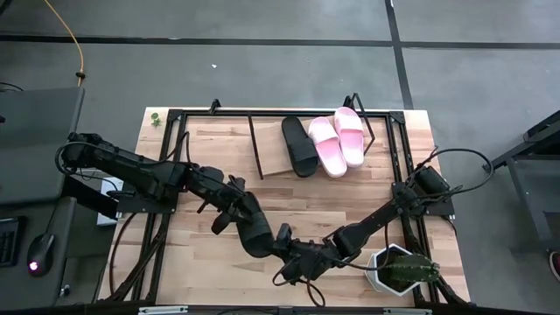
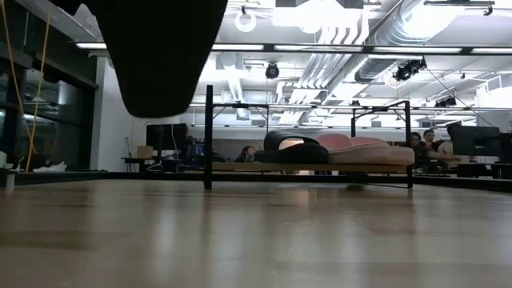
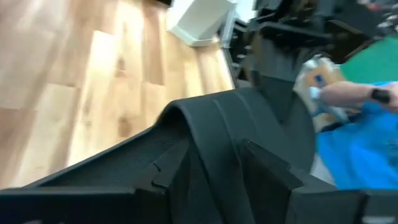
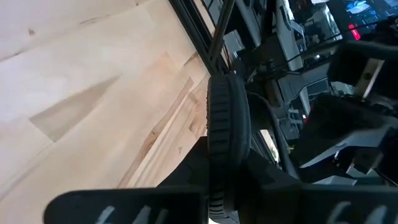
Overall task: Pick and place slides into the shelf
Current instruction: Put the black slide on the shelf
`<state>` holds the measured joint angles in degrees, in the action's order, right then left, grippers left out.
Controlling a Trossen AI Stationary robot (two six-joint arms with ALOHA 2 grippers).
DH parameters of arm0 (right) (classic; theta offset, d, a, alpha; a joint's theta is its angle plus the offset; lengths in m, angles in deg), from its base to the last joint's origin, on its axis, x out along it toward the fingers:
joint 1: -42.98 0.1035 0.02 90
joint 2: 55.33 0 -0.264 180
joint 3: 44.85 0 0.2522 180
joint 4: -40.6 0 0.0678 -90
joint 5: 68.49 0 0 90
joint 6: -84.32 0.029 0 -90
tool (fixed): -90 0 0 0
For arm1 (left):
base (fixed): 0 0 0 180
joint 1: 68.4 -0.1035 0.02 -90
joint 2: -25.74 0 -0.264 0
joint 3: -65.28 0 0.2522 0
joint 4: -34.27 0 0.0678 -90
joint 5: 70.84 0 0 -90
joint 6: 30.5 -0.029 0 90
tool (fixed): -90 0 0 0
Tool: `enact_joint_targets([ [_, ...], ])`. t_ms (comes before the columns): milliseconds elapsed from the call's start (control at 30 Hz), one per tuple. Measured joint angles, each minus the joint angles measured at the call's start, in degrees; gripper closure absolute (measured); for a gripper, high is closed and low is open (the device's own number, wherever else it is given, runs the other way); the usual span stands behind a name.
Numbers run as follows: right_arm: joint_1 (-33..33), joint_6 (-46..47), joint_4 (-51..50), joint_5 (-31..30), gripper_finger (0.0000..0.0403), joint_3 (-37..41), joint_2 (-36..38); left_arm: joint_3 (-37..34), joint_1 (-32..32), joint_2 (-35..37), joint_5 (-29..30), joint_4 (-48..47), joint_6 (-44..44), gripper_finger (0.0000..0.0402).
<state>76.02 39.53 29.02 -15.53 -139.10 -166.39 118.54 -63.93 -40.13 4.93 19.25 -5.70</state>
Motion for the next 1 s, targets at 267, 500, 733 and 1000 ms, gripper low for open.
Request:
enact_joint_targets([
  [267, 0.0, 0.2, -1.0, -3.0, 0.0387, 0.0, 0.0, 0.0, 0.0, 0.2, 6.3, -2.2, -2.4, 0.0235],
  [500, 0.1, 1.4, -2.4, -6.6, 0.0387, 0.0, 0.0, 0.0, 0.0, 4.0, 11.3, -6.3, -5.1, 0.0223],
  [733, 0.4, 2.1, -3.1, -8.2, 0.0387, 0.0, 0.9, 0.0, 0.0, 10.4, 14.7, -11.5, -4.9, 0.0226],
  [1000, 1.1, 5.1, -8.4, -11.3, 0.0387, 0.0, 5.9, 0.0, 0.0, 12.5, 14.7, -13.1, -4.6, 0.0231],
])
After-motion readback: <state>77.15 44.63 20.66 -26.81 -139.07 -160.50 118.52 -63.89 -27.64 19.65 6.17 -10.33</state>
